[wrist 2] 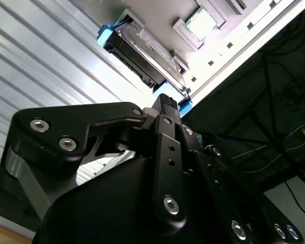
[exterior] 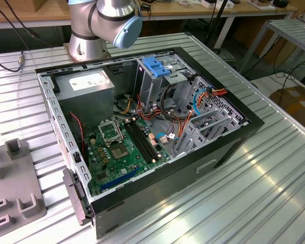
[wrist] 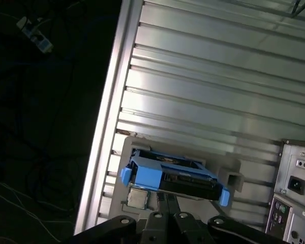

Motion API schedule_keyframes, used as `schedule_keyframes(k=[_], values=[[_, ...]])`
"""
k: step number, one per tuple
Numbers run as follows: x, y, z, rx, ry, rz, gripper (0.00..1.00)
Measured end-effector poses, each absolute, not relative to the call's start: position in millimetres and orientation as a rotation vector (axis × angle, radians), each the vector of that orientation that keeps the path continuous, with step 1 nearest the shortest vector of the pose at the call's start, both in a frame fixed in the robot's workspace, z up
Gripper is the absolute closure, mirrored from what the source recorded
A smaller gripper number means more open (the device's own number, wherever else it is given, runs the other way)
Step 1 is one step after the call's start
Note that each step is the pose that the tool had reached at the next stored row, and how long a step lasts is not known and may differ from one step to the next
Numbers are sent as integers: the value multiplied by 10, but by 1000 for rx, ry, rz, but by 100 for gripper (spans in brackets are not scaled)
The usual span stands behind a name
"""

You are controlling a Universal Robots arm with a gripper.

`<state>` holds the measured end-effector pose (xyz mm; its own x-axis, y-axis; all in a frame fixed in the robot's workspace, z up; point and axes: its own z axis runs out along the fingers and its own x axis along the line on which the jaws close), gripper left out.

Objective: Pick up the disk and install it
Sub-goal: 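Pick up the disk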

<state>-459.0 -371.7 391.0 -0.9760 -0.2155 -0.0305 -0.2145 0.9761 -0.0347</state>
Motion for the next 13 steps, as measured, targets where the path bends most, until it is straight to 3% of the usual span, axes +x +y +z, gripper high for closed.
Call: schedule_keyframes(k=[13], values=[[-4590,-3718,3910,-598,3047,-44,90]])
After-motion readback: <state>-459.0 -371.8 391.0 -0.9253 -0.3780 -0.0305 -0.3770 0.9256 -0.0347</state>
